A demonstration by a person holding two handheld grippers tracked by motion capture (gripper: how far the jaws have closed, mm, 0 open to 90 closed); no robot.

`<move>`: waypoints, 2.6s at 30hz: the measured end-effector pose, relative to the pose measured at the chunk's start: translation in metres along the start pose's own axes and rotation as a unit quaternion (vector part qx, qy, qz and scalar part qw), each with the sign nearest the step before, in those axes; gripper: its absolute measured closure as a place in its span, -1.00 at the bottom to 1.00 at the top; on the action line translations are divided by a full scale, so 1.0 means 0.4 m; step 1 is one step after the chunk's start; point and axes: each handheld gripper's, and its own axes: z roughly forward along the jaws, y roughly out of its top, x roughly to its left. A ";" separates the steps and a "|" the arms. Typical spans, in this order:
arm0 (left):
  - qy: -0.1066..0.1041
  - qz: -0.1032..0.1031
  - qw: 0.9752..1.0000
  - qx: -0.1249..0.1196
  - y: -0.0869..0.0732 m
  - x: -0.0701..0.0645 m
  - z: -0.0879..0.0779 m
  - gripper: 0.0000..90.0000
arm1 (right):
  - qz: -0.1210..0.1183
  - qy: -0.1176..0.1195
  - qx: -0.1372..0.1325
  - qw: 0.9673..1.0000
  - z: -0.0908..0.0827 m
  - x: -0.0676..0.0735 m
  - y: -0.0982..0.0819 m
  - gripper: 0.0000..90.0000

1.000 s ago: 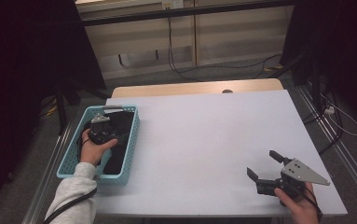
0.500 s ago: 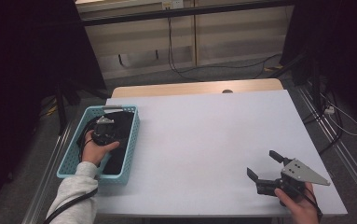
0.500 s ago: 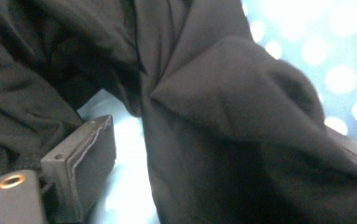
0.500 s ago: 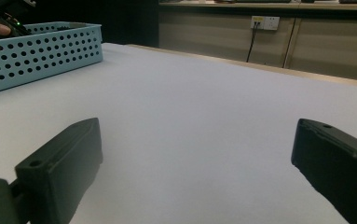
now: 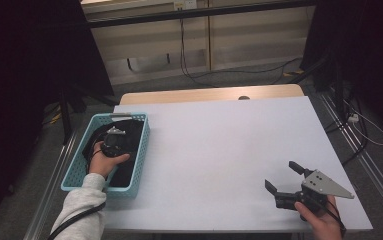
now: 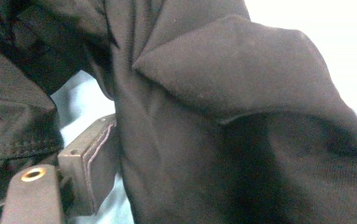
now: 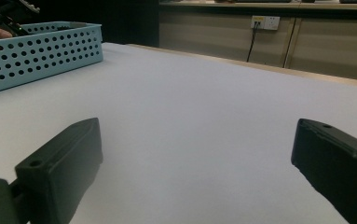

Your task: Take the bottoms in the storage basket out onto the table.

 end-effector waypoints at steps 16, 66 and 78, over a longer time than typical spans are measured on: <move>0.012 -0.016 1.000 -0.005 -0.003 0.005 -0.005 -0.39 | -0.001 0.000 -0.001 1.000 -0.001 0.000 0.000 -0.97; 0.039 -0.062 0.997 0.015 0.047 0.057 -0.110 0.71 | 0.002 0.002 -0.001 1.000 0.002 -0.003 -0.001 -0.97; 0.096 -0.067 0.993 -0.009 0.034 0.124 -0.127 0.66 | -0.001 0.005 0.002 1.000 0.004 0.000 -0.002 -0.97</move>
